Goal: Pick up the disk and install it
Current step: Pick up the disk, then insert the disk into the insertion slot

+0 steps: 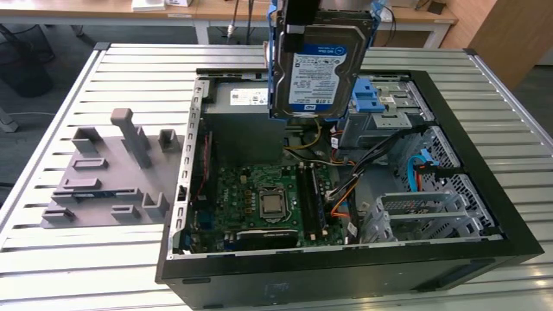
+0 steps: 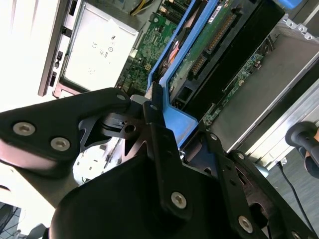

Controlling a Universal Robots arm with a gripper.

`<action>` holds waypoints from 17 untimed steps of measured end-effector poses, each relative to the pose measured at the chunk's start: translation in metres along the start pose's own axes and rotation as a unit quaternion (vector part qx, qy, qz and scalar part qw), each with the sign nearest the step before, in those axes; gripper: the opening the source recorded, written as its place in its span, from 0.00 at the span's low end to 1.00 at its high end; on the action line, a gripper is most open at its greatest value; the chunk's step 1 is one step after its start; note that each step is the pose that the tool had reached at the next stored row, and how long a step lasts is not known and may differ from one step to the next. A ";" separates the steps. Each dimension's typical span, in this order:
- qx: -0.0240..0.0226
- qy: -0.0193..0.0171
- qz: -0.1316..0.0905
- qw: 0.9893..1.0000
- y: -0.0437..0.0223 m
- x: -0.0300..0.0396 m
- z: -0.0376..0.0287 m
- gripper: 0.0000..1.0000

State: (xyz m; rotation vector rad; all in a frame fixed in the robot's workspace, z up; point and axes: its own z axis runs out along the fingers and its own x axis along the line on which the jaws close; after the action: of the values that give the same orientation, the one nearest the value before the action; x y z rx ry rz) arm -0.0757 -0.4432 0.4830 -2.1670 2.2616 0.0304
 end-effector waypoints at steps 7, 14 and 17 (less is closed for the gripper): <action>0.000 0.000 0.000 1.000 -0.0005 -0.0001 0.0000 0.36; 0.000 0.000 0.000 1.000 -0.0007 -0.0001 0.0000 0.36; 0.000 0.000 0.000 1.000 -0.0007 0.0001 0.0000 0.36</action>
State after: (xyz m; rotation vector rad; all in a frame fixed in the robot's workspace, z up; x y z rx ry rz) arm -0.0749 -0.4433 0.4830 -2.1670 2.2616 0.0305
